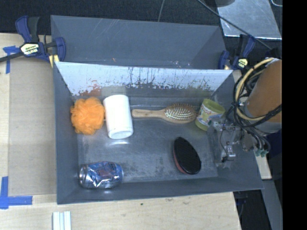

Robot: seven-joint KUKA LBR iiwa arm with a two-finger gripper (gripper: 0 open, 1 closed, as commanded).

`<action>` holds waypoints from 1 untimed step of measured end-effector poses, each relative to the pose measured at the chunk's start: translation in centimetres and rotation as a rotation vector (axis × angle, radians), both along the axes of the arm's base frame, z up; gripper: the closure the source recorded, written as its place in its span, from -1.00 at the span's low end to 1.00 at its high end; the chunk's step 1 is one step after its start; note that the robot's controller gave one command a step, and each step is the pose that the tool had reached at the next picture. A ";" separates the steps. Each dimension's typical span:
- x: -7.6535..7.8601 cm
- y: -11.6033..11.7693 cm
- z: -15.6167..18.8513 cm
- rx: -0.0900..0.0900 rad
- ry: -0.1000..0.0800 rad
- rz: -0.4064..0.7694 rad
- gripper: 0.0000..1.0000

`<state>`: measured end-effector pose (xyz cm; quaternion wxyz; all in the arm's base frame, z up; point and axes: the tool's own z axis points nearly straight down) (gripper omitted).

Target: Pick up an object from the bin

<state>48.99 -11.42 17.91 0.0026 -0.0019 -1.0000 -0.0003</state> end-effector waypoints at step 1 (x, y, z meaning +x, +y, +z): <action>1.3 4.6 -11.2 0.002 0.002 0.006 -1.00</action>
Offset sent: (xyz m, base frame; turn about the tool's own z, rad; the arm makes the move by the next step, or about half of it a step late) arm 0.0133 0.0443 -0.1091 -0.0038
